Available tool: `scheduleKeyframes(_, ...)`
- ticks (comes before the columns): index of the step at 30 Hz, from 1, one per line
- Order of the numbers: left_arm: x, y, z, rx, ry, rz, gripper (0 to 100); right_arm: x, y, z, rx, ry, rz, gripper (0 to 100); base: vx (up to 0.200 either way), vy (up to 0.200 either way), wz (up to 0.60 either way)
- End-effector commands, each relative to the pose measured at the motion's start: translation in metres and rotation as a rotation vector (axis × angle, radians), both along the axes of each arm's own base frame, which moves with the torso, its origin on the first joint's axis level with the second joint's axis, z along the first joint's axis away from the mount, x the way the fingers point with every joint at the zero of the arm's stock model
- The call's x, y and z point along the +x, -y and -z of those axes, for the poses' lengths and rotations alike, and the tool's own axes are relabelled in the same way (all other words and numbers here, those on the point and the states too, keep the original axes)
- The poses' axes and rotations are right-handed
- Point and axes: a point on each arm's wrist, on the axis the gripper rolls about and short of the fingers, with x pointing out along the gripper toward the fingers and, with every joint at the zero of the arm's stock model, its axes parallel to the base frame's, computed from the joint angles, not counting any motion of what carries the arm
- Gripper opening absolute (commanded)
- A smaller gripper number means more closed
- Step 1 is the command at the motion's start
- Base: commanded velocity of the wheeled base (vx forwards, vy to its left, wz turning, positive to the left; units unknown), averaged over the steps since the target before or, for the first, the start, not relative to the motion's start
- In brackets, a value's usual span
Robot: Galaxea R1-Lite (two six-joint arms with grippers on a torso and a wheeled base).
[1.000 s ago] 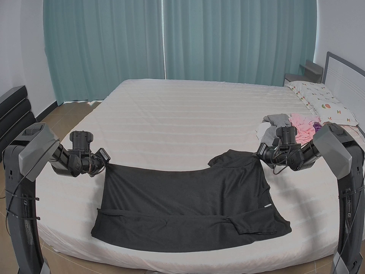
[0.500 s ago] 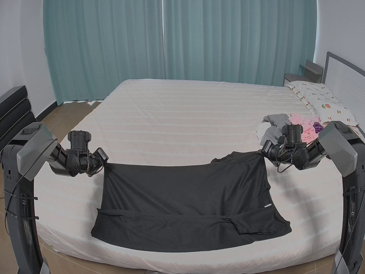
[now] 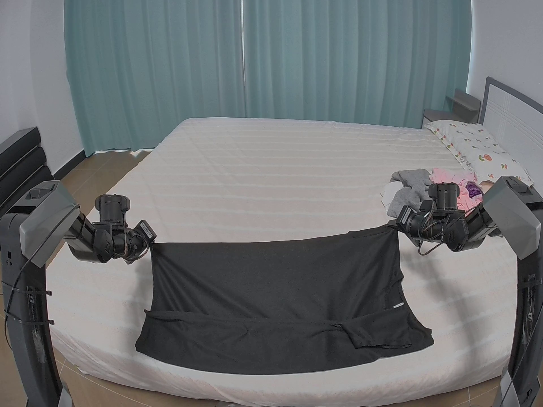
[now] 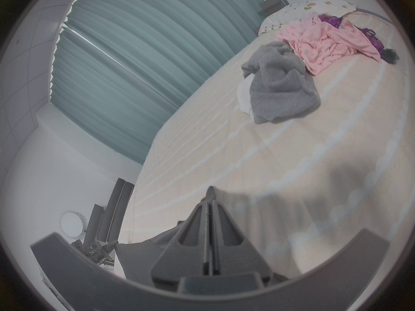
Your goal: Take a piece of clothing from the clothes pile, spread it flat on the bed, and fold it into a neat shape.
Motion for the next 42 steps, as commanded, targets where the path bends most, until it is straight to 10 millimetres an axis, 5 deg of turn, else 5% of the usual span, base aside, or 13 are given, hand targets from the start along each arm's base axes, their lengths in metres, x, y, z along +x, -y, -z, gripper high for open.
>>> scheduleKeyframes(1,0.000,0.002,0.002,0.000,-0.002,0.005,0,-0.002,0.001,0.000,0.006,0.014,0.008,0,0.000,0.000,0.00)
scheduleKeyframes(13,0.005,0.003,0.016,0.007,0.031,0.011,0,-0.004,-0.002,0.019,0.006,-0.027,-0.001,0,0.000,0.000,0.00)
scheduleKeyframes(27,-0.032,0.000,-0.011,0.003,0.015,0.013,0,-0.050,0.006,-0.011,0.059,-0.059,-0.074,0,0.000,0.000,0.00)
scheduleKeyframes(35,-0.051,-0.003,-0.009,-0.002,-0.031,0.011,0,-0.075,0.023,-0.013,0.087,-0.099,-0.077,0,0.000,0.000,0.00)
scheduleKeyframes(42,-0.074,0.001,0.012,0.047,-0.127,0.066,0,-0.096,0.026,0.007,0.055,-0.171,-0.113,0,0.000,0.000,0.00)
